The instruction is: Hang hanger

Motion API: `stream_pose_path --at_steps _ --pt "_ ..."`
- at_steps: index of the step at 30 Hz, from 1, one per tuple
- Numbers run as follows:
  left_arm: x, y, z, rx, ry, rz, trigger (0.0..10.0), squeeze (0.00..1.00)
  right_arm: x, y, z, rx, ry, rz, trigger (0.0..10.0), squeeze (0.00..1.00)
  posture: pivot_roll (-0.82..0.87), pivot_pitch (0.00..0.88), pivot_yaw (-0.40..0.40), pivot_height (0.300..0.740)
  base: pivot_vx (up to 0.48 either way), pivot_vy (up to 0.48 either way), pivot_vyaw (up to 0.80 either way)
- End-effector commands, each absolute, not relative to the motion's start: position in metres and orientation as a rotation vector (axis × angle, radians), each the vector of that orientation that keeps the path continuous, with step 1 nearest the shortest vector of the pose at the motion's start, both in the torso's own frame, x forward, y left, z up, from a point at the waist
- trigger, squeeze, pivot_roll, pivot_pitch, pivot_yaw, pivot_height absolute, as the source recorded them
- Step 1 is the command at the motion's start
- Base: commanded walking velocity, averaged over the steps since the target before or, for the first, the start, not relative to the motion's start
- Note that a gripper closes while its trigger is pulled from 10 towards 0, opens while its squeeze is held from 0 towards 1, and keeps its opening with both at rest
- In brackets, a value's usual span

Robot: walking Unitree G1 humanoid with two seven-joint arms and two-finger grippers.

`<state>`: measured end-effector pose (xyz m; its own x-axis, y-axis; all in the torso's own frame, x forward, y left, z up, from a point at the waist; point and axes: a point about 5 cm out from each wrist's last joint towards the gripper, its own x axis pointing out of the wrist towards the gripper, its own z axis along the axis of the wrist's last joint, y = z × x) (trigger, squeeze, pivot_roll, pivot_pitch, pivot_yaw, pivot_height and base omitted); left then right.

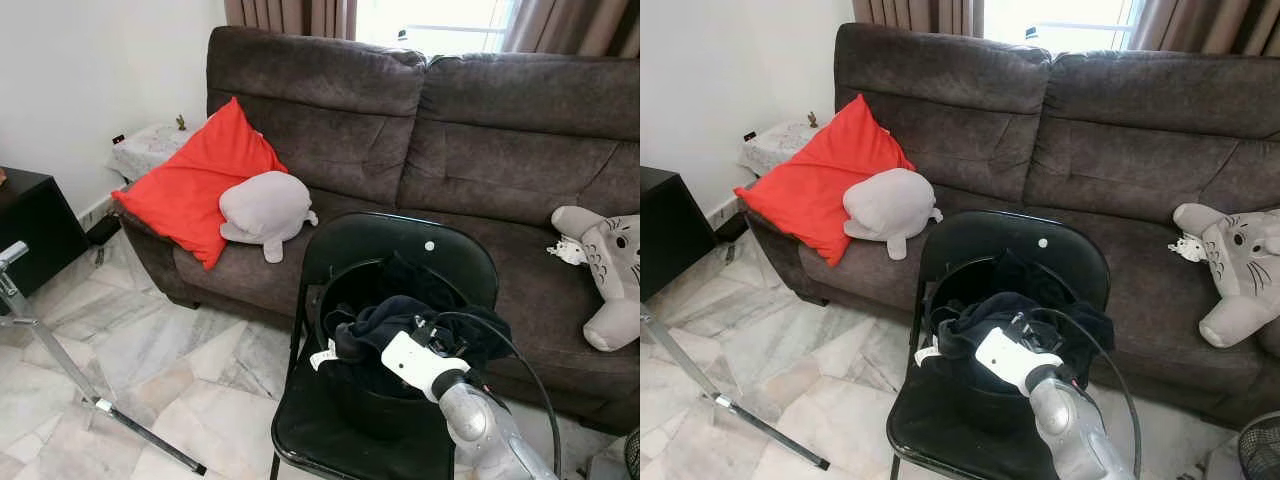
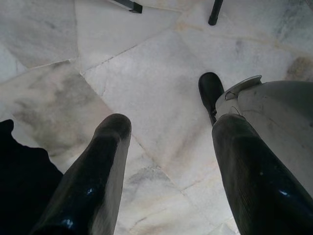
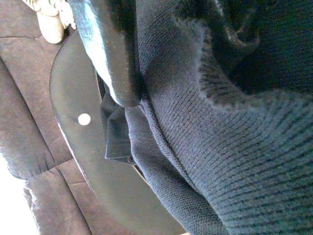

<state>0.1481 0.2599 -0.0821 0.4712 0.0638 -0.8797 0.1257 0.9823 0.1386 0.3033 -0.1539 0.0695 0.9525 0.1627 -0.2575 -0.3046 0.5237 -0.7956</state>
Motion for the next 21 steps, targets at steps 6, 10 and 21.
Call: stream_pose_path --at_steps 6,10,21 --pt "0.144 0.266 -0.082 0.208 1.096 -0.026 10.0 0.0 0.307 -0.149 0.074 -0.963 0.131 0.281 0.0 0.0 -0.04 0.0 0.036 0.74 0.0 0.0 0.0" --pt "0.144 0.265 -0.082 0.208 1.096 -0.026 10.0 0.0 0.307 -0.147 0.075 -0.957 0.121 0.276 0.0 0.0 -0.04 0.0 0.035 0.74 0.0 0.0 0.0" --pt "0.144 0.265 -0.082 0.208 1.098 -0.024 10.0 0.0 0.311 -0.147 0.091 -0.803 0.087 0.158 0.0 0.0 -0.04 0.0 0.033 0.74 0.0 0.0 0.0"
